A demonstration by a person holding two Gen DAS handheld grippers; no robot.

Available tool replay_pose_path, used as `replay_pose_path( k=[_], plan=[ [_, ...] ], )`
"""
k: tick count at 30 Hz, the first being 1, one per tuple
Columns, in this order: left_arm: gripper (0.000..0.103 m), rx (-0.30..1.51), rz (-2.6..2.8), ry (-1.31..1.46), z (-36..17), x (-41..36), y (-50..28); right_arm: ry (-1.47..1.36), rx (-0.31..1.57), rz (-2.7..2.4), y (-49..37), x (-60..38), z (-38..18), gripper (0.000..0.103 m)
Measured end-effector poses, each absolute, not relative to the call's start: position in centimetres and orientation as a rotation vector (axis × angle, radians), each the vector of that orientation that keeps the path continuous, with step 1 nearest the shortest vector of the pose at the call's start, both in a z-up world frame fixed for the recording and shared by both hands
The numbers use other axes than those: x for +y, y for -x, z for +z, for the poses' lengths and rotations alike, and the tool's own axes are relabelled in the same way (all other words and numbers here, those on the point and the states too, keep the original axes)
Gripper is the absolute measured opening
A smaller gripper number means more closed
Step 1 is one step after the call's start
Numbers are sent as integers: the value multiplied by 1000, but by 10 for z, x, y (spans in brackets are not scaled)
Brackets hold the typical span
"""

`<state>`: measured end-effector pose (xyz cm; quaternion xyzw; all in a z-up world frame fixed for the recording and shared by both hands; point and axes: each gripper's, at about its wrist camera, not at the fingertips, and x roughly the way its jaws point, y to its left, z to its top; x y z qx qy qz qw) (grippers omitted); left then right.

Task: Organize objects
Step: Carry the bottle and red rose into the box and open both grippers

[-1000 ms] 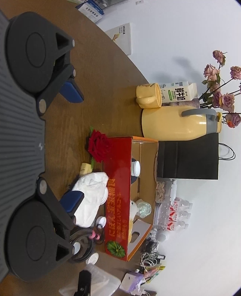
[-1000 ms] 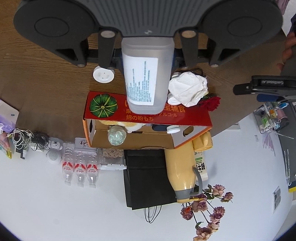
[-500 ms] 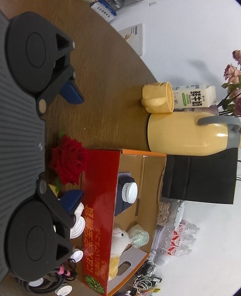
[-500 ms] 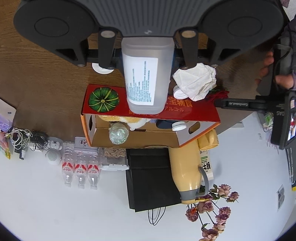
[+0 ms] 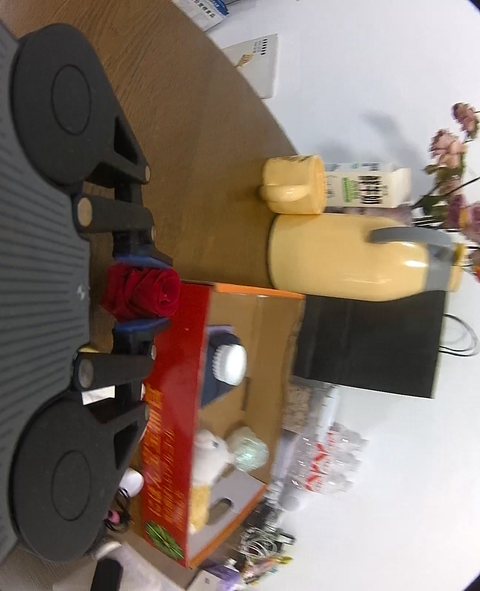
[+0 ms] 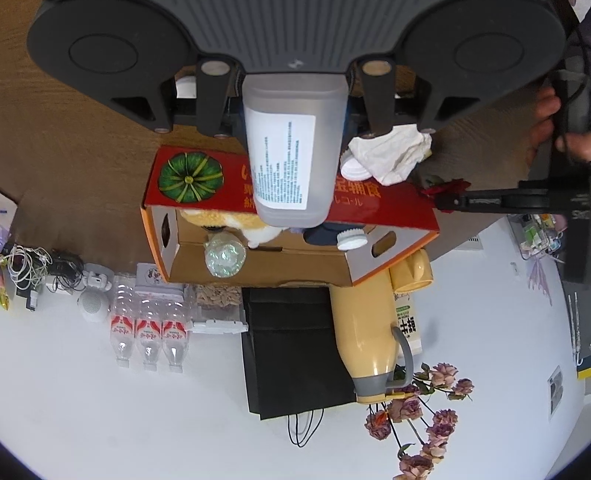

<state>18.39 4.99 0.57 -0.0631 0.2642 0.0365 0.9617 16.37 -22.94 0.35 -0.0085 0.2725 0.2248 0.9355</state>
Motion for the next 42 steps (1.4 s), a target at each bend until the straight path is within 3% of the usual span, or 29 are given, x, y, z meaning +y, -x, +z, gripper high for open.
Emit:
replay_pose_path(
  k=[15,30,33,35,36,37,38,40,42],
  plan=[
    [28,384,-34,106,68,-7,-224,13,369,418,-227,-216,50,40],
    [29,487,23,59,26,-32,-306,-21,432,313,-327,-218,3,40],
    [38,488,39,30,23,-33,-305,-24,454,321,-329,-218,-2,40],
    [62,476,63,8,23,-34,-303,-27,465,332,-328,-219,-3,41],
    [82,463,74,-1,24,-34,-301,-25,471,332,-327,-219,-3,43],
    [94,445,84,-12,25,-33,-299,-23,474,331,-325,-219,-3,57],
    [99,432,100,-21,26,-33,-297,-20,475,331,-324,-219,-2,79],
    [103,412,123,-26,30,-32,-293,-16,462,335,-320,-219,0,103],
    [103,408,127,-21,32,-30,-290,-14,463,340,-317,-219,3,103]
  ],
)
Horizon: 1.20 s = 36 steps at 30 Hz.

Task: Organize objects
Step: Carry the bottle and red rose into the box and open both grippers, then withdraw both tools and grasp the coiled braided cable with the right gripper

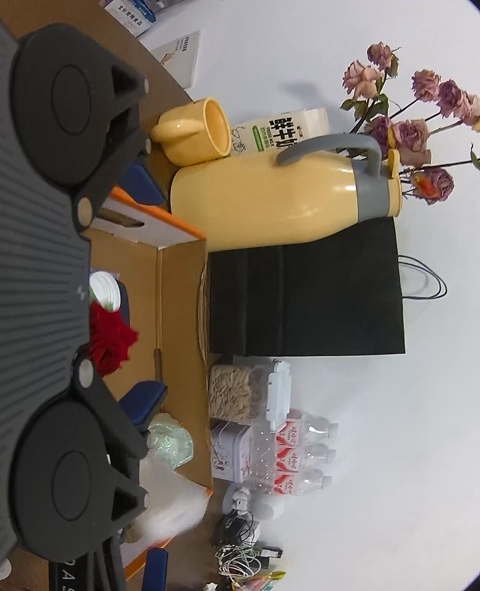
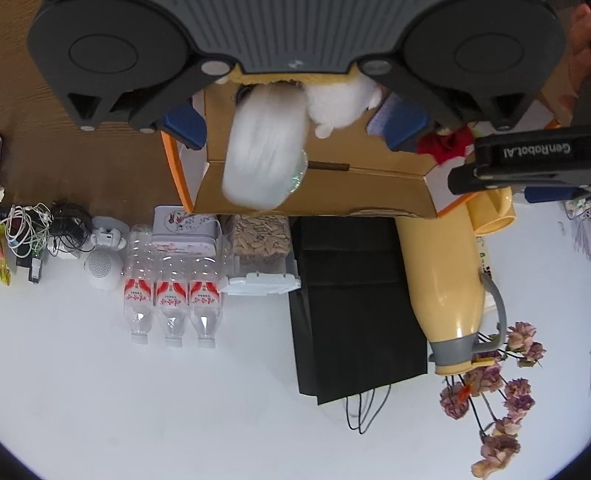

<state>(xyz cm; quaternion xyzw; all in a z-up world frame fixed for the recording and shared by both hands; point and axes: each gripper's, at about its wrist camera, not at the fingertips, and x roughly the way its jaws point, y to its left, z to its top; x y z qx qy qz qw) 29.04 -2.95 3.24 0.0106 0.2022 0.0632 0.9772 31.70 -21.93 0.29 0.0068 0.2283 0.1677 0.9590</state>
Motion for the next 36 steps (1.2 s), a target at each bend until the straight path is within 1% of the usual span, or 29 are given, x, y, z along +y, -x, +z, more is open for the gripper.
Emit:
replay_pose_path(
  k=[10,17,22,29,36],
  plan=[
    [103,389,116,-13,43,-29,-280,-5,453,336,-306,-220,14,103],
    [103,345,96,-8,59,-27,-247,37,425,344,-279,-220,29,103],
    [103,348,89,-20,67,-23,-222,52,421,347,-251,-226,35,103],
    [103,368,88,-30,69,-11,-185,74,454,329,-214,-243,32,103],
    [103,401,89,-38,61,0,-155,90,510,310,-183,-264,17,103]
  ],
)
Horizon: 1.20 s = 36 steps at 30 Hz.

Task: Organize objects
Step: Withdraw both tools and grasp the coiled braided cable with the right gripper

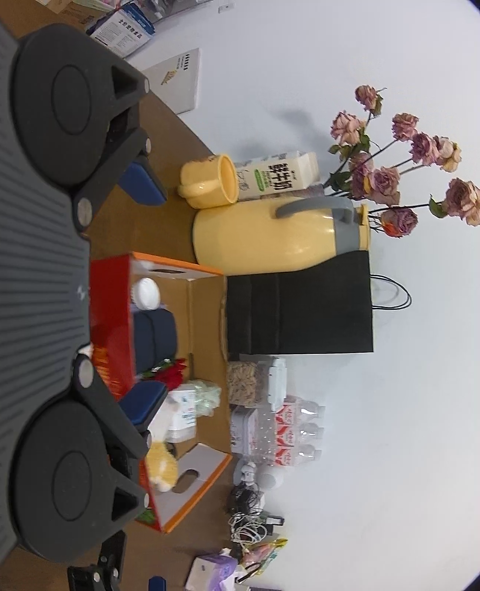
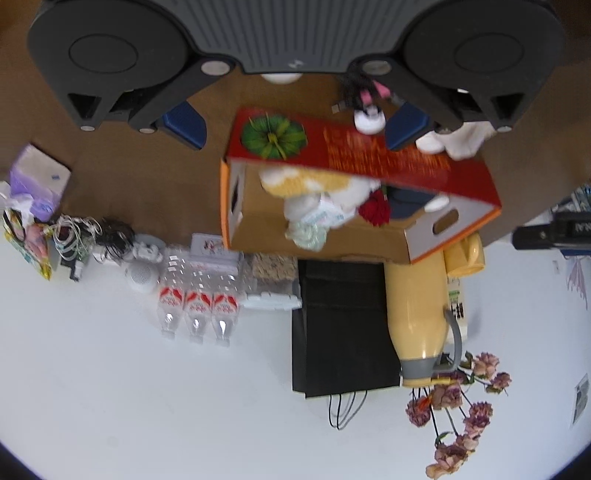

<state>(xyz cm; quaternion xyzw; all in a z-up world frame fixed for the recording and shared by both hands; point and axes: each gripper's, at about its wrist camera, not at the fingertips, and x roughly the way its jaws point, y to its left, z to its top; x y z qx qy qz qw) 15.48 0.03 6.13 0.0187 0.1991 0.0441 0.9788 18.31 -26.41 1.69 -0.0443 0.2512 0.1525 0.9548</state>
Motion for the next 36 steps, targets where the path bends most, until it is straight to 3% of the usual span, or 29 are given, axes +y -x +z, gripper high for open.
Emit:
replay_pose_path(
  k=[14,36],
  plan=[
    [103,482,91,-23,36,15,-119,87,667,311,-153,-283,-28,103],
    [103,521,87,20,22,30,-107,156,776,433,-195,-198,-46,103]
  ],
)
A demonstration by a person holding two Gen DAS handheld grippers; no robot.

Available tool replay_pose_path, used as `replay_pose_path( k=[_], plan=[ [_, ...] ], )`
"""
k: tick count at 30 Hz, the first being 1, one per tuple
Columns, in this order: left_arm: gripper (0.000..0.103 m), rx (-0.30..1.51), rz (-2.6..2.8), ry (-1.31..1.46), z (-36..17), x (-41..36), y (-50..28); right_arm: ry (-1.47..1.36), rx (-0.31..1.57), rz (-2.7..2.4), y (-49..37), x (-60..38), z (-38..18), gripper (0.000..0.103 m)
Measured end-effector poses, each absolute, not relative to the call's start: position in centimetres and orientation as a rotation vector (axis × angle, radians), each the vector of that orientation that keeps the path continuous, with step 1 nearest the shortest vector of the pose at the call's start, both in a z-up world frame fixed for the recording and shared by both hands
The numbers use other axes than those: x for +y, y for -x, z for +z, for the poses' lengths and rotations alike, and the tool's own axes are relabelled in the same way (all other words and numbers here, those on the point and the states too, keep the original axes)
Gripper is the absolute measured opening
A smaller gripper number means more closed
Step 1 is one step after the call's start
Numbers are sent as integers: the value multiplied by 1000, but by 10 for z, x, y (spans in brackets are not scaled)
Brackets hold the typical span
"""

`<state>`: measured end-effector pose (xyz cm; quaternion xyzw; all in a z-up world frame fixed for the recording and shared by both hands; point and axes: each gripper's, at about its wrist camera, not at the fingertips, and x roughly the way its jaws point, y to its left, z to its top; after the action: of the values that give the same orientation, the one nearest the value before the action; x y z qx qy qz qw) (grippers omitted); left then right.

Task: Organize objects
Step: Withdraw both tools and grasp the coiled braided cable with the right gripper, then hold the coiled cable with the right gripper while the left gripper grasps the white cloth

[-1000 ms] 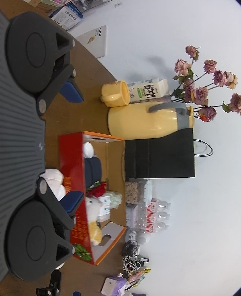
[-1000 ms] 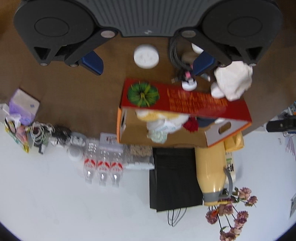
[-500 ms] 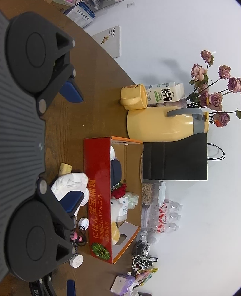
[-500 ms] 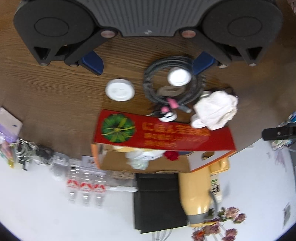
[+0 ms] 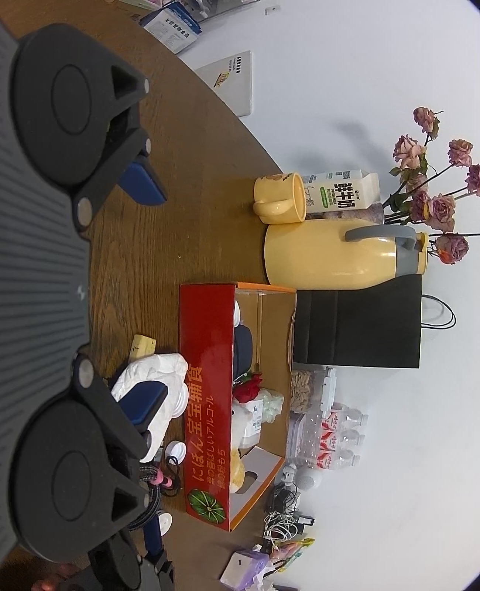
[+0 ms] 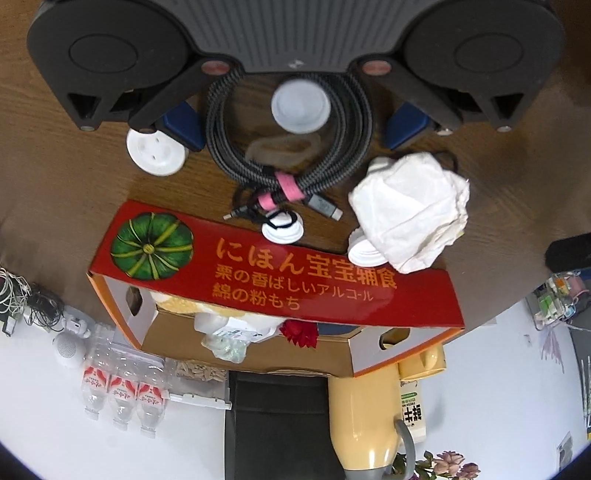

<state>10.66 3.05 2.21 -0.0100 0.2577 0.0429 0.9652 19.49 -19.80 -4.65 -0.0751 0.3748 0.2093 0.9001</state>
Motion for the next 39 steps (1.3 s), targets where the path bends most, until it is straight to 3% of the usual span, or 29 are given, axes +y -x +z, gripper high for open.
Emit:
replay_pose_path(
  k=[3,4,8,28,39],
  plan=[
    [103,522,86,25,22,32,-107,154,765,431,-195,-195,-47,100],
    [103,523,86,25,21,32,-107,152,756,434,-194,-196,-47,90],
    [103,533,84,26,20,32,-110,139,735,434,-191,-199,-45,86],
    [103,559,34,17,12,12,-126,95,545,360,-166,-234,-23,85],
    [103,660,-116,-54,-10,-33,-163,93,485,326,-164,-243,-27,85]
  ],
)
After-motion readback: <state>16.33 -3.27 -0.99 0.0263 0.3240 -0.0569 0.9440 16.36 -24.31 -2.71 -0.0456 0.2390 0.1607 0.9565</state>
